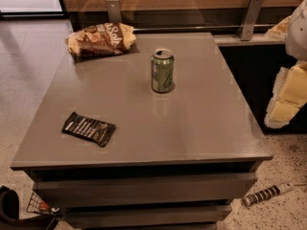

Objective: Move rxbar chocolate near brown chip bag

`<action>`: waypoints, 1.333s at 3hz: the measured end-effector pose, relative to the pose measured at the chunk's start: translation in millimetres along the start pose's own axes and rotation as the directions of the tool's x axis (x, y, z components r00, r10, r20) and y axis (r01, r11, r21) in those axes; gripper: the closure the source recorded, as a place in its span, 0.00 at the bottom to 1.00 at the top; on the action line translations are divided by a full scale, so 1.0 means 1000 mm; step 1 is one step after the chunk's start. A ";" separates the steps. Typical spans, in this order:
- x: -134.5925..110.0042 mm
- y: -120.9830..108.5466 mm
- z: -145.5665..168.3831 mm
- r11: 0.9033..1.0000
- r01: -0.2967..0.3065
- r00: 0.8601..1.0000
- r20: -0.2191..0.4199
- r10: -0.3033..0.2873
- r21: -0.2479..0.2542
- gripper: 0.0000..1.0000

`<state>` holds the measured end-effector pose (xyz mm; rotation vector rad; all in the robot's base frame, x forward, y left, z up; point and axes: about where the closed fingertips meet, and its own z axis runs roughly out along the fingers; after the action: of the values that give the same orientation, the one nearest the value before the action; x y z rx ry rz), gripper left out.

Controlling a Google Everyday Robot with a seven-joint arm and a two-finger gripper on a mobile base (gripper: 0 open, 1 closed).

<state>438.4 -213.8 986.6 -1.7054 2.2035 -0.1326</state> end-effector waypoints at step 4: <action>-0.063 0.008 0.016 0.981 -0.192 0.894 0.416 0.167 0.019 0.00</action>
Offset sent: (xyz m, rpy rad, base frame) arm -0.0038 0.0180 -0.0001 0.1399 -0.0296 -0.0416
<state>449.6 -149.2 982.5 -1.3386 1.9979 0.1923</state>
